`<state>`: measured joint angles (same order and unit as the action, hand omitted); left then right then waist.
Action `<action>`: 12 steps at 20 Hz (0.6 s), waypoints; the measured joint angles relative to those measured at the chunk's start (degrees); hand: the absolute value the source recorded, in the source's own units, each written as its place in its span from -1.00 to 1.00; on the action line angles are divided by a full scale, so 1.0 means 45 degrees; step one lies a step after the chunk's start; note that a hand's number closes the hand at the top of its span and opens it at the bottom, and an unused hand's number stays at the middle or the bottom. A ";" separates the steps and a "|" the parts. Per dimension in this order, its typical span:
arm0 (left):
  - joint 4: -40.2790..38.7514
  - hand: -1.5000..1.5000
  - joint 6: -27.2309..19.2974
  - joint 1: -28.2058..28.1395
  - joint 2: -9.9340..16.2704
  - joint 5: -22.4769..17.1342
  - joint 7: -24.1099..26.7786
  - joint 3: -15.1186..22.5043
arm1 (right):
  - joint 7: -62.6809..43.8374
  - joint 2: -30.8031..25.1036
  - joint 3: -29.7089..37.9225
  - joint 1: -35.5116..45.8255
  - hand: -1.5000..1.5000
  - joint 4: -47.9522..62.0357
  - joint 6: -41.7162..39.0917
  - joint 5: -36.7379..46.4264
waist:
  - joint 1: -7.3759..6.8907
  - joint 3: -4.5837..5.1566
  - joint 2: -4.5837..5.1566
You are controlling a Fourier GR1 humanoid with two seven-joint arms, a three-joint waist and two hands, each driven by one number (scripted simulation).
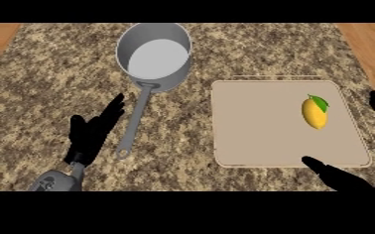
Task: Pick the lemon from the tray and place it in the pot
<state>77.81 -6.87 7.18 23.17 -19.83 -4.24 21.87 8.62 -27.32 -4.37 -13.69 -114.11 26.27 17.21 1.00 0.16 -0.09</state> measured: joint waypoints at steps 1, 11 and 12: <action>-0.0053 0.00 -0.0003 -0.0012 -0.0087 0.0092 0.0132 0.0015 | -0.0829 -0.0153 0.0029 0.0137 -1.00 -0.0240 -0.0284 0.0038 | -0.0047 -0.0004 0.0001; -0.0147 0.00 0.0390 0.0126 -0.0326 0.0431 0.0044 -0.0145 | -0.5266 -0.0987 -0.0072 0.1931 -1.00 0.1112 -0.3166 -0.0584 | -0.0339 -0.0032 0.0046; -0.0107 0.00 0.0483 0.0129 -0.0277 0.0403 -0.0034 -0.0197 | -0.5405 -0.1094 -0.0140 0.2067 -1.00 0.1509 -0.3444 -0.0538 | -0.0352 -0.0033 0.0048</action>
<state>77.33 -4.69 7.76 21.92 -18.02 -4.40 20.99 -15.70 -32.24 -5.00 -4.39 -107.31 10.78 14.79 -0.58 0.01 0.12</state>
